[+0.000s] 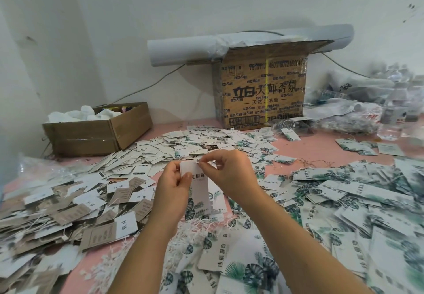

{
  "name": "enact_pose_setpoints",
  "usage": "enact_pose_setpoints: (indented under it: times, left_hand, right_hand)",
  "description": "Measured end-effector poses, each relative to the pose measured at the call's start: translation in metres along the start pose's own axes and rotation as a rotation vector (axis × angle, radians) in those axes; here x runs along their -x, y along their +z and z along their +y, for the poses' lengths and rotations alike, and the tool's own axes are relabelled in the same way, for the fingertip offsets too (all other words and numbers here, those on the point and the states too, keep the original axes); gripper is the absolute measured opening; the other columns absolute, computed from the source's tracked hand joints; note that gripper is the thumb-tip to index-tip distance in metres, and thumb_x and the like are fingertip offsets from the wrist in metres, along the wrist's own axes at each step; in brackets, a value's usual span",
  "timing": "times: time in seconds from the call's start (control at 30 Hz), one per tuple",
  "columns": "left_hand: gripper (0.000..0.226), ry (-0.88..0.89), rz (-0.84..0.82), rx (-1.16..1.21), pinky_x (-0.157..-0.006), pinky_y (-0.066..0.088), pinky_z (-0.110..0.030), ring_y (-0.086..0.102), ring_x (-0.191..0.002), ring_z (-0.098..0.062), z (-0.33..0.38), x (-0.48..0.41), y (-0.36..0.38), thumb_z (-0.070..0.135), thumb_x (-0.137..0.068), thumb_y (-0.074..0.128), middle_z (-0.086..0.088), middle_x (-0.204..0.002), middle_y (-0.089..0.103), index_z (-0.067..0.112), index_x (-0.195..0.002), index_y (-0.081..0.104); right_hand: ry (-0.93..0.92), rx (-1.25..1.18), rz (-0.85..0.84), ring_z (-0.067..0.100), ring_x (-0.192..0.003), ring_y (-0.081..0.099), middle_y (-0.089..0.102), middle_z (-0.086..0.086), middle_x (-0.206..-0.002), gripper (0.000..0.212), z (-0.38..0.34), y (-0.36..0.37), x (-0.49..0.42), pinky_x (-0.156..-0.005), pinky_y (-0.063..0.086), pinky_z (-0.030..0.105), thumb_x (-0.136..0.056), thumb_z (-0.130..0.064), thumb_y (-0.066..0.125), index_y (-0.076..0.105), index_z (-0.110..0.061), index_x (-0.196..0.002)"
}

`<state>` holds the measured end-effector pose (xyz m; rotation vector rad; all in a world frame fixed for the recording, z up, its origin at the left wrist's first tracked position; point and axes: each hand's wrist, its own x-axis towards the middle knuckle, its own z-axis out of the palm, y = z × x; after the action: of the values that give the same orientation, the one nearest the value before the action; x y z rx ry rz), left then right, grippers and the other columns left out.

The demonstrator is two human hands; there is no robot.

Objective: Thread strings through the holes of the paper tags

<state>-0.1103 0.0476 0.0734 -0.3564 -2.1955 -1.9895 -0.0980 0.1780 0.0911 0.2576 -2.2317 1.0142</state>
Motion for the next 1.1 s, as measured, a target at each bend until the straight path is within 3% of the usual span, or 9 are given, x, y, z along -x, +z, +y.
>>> enact_pose_setpoints:
  times: [0.1,0.37,0.5,0.63,0.7,0.83,0.97,1.1]
  left_hand:
    - [0.023,0.011,0.000,0.004,-0.078,0.051,-0.042,0.063,-0.088,-0.020,0.001,0.001,0.000,0.008,-0.097,0.046,0.001,-0.089,0.067,0.028,-0.092,0.054]
    - [0.025,0.045,-0.007,0.001,-0.077,0.051,-0.042,0.063,-0.081,-0.018,0.003,0.002,-0.001,0.003,-0.096,0.047,0.001,-0.084,0.068,0.026,-0.089,0.057]
    - [0.028,0.068,-0.008,-0.009,-0.071,0.052,-0.033,0.064,-0.078,-0.013,0.002,0.002,-0.002,0.002,-0.094,0.049,0.006,-0.080,0.068,0.027,-0.087,0.058]
    - [0.022,0.110,-0.044,0.024,-0.062,0.051,-0.020,0.065,-0.072,-0.002,0.000,0.001,-0.002,0.007,-0.093,0.054,0.007,-0.079,0.071,0.027,-0.090,0.062]
    - [0.018,0.088,-0.088,0.096,-0.059,0.051,-0.018,0.065,-0.071,-0.002,0.001,0.002,-0.003,0.016,-0.094,0.053,0.008,-0.079,0.071,0.028,-0.089,0.066]
    - [0.040,0.002,-0.098,0.228,-0.062,0.049,-0.025,0.061,-0.064,-0.003,0.004,0.001,-0.005,0.011,-0.098,0.037,0.003,-0.074,0.067,0.027,-0.081,0.070]
    - [0.026,-0.024,-0.115,0.300,-0.051,0.049,-0.018,0.061,-0.059,-0.003,0.006,0.001,-0.011,0.007,-0.097,0.041,0.005,-0.069,0.068,0.018,-0.089,0.063]
    - [0.014,-0.010,-0.159,0.317,-0.053,0.050,-0.018,0.061,-0.061,-0.005,0.004,0.001,-0.013,0.007,-0.091,0.050,0.005,-0.071,0.067,0.014,-0.090,0.061]
  right_hand:
    - [-0.009,0.035,0.017,-0.009,-0.045,0.044,0.040,-0.022,-0.036,0.009,-0.002,0.000,0.000,-0.048,0.030,0.018,-0.083,-0.020,0.067,0.075,-0.016,-0.085]
    - [-0.029,0.100,-0.027,0.001,-0.045,0.034,0.036,-0.019,-0.047,0.011,-0.007,0.000,-0.001,-0.049,0.030,0.024,-0.083,-0.025,0.065,0.073,-0.019,-0.085]
    - [-0.034,0.125,-0.038,0.003,-0.042,0.032,0.035,-0.017,-0.044,0.010,-0.007,0.000,-0.001,-0.044,0.028,0.023,-0.083,-0.025,0.065,0.073,-0.019,-0.084]
    - [-0.024,0.113,-0.054,0.005,-0.050,0.042,0.053,-0.008,-0.056,0.011,-0.007,-0.001,-0.001,-0.054,0.043,0.027,-0.083,-0.025,0.065,0.073,-0.018,-0.085]
    - [-0.008,0.096,-0.040,0.004,-0.047,0.037,0.048,-0.008,-0.051,0.010,-0.006,-0.001,-0.002,-0.053,0.041,0.028,-0.083,-0.024,0.064,0.072,-0.018,-0.084]
    - [0.019,-0.003,-0.009,0.006,-0.038,0.031,0.037,-0.013,-0.042,0.008,-0.005,-0.003,-0.002,-0.046,0.029,0.026,-0.083,-0.020,0.065,0.071,-0.017,-0.080]
    - [0.013,-0.103,-0.062,0.004,-0.037,0.032,0.035,-0.013,-0.041,0.007,-0.006,-0.002,-0.001,-0.044,0.025,0.023,-0.082,-0.017,0.066,0.070,-0.016,-0.077]
    - [0.026,-0.144,-0.122,0.005,-0.037,0.030,0.036,-0.013,-0.036,0.007,-0.004,0.001,-0.002,-0.046,0.026,0.022,-0.083,-0.018,0.067,0.070,-0.017,-0.077]
